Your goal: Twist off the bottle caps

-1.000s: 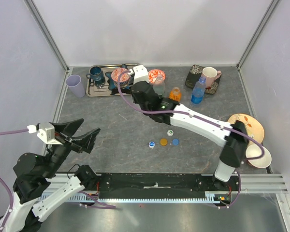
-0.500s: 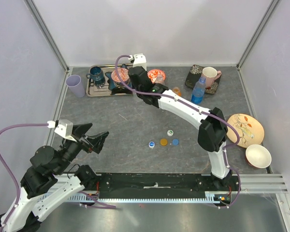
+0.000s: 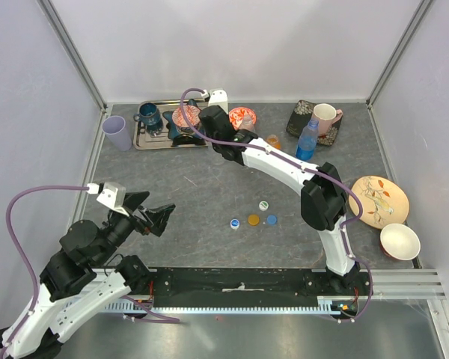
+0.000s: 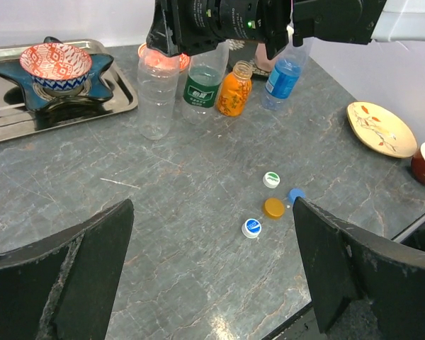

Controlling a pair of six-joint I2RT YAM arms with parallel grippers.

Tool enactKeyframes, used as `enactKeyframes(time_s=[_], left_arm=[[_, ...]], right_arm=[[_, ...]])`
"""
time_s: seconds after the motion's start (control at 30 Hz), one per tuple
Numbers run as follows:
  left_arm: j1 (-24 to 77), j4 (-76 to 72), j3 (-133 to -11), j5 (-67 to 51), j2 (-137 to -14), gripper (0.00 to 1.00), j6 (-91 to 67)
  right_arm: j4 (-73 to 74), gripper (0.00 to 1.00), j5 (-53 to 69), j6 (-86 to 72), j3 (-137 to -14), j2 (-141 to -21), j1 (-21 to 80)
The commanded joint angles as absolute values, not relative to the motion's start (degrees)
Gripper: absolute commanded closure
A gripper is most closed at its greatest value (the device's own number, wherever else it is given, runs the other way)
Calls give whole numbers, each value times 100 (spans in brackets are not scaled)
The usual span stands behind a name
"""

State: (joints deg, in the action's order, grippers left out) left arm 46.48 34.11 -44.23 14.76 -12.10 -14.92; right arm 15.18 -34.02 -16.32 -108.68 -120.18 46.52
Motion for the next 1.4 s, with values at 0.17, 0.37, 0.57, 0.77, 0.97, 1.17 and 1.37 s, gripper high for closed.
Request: enactKeyframes(time_s=[0.17, 0.37, 0.57, 0.77, 0.97, 1.17, 1.37], left_arm=[[4658, 3032, -4351, 1354, -1459, 0, -1608], [4658, 2988, -4289, 1301, -1468, 0, -1635], [4658, 2979, -4280, 1318, -1485, 0, -1652], [4658, 2971, -4271, 1283, -1564, 0, -1714], [4658, 2909, -4254, 1248, -1600, 0, -1714], [4658, 2892, -4245, 1239, -1635, 0, -1705], [4658, 2892, -4245, 1213, -1635, 0, -1705]], right_arm=[[1476, 66, -3384, -1854, -10679, -11988, 4649], [1547, 52, -3427, -1863, -10696, -11979, 4623], [1626, 38, -3489, -1863, -10810, -11988, 4597], [1766, 33, -3507, -1837, -11039, -11988, 4597], [1811, 30, -3507, -1784, -11206, -12006, 4588], [1828, 30, -3480, -1793, -11215, -12006, 4588], [1828, 31, -3445, -1802, -11206, -11988, 4588]])
